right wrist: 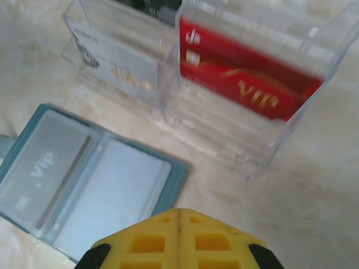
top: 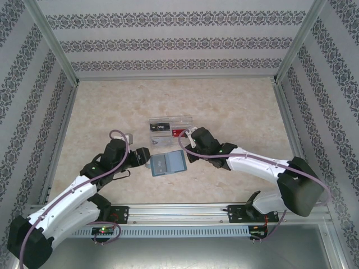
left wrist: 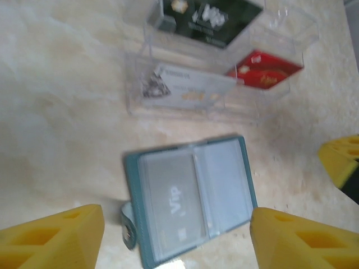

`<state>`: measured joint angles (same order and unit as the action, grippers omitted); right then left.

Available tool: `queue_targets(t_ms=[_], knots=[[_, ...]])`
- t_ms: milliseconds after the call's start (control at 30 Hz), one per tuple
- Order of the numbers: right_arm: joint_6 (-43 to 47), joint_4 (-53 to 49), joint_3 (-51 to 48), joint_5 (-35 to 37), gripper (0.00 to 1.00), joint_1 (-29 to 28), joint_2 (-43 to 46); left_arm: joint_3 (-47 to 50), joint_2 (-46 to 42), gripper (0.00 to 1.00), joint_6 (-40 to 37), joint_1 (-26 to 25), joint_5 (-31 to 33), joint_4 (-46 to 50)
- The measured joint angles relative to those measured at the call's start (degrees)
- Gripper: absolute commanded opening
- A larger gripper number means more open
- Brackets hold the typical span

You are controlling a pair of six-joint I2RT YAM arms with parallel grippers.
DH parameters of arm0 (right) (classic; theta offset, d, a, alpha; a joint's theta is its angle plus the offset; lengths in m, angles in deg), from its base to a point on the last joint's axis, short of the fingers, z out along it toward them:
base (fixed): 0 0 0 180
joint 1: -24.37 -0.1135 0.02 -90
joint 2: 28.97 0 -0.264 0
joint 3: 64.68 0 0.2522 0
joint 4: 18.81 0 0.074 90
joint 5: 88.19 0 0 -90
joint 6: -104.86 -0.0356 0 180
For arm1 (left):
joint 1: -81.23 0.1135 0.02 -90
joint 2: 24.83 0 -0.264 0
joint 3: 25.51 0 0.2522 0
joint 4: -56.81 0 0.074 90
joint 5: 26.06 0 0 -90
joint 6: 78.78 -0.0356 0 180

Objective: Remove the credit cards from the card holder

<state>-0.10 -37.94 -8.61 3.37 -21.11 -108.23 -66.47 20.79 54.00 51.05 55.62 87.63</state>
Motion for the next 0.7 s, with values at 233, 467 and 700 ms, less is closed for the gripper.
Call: queue_targets(t_ms=[233,467,700], knots=[[-6.1,3.7,-2.0,-3.6,0.0,0.0,-4.5,0.3,4.8,0.54,5.4,-9.8,5.1,-0.1],[-10.9,6.3,-4.5,-5.9,0.0,0.4,-7.6,0.3,12.0,0.52,9.4,-14.6,9.0,-1.4],[-13.9,6.8,-6.5,-7.3,0.0,0.4,-7.9,-1.3,18.6,0.43,10.8,-15.6,9.9,-3.6]])
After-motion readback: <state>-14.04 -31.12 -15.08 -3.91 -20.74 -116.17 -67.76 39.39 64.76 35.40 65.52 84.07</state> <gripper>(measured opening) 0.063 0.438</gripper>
